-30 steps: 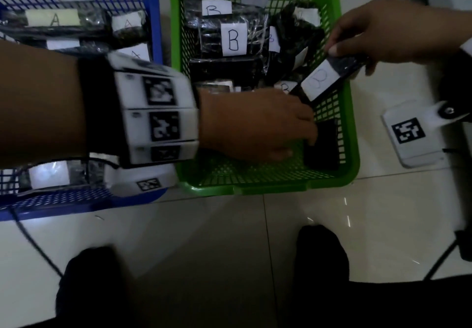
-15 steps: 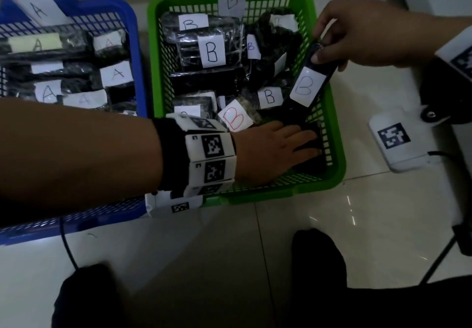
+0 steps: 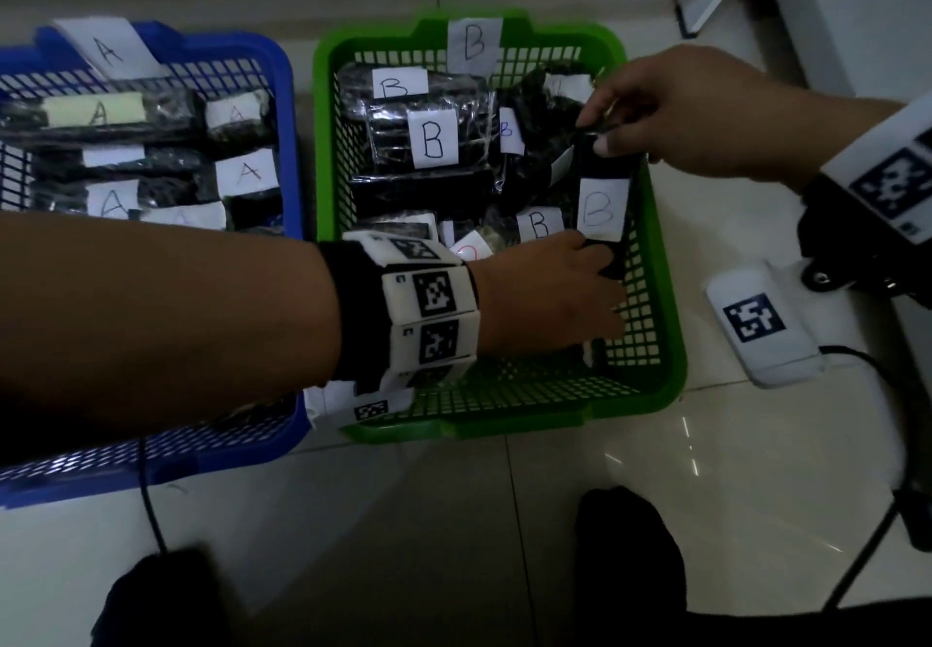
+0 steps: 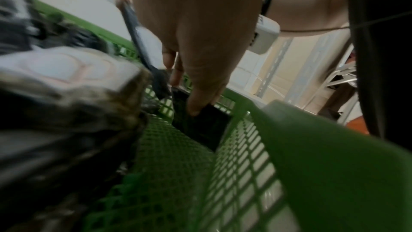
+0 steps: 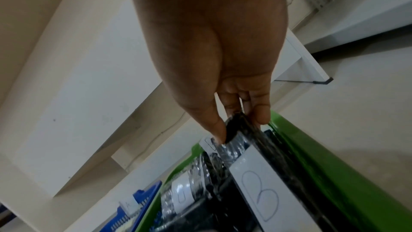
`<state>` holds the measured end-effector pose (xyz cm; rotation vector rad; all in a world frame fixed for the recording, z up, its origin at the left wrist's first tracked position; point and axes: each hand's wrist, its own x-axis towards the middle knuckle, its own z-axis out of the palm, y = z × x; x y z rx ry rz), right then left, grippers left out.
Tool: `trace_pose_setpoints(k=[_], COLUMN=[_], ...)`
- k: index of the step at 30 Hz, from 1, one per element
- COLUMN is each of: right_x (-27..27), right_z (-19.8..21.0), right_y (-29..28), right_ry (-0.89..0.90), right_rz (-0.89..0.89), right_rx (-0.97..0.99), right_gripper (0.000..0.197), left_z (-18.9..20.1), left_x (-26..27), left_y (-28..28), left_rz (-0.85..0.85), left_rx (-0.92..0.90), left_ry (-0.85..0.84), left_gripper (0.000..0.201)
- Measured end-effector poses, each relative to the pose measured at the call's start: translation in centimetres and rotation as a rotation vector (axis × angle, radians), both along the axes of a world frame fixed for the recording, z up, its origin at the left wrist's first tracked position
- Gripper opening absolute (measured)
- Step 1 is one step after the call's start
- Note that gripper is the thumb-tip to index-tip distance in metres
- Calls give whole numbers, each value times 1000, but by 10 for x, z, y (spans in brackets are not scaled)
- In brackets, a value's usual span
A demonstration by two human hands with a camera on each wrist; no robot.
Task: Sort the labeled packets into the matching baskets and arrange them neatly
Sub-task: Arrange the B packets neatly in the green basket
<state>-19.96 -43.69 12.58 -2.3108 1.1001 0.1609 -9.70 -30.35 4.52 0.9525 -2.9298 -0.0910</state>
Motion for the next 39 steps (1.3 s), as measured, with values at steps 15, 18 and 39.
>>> trace_pose_setpoints(k=[15, 18, 39], right_x=[59, 77, 65], right_z=[-4, -7, -38], right_y=[-19, -24, 3], right_ry=[-510, -507, -156], right_rz=[-274, -312, -206], right_rx=[-68, -132, -49], right_gripper=[22, 23, 31], left_z=[49, 35, 19], left_x=[160, 169, 178], left_y=[45, 43, -18], left_rz=[429, 510, 951], left_rx=[60, 139, 236], left_ry=[314, 329, 73], left_gripper=[18, 20, 57])
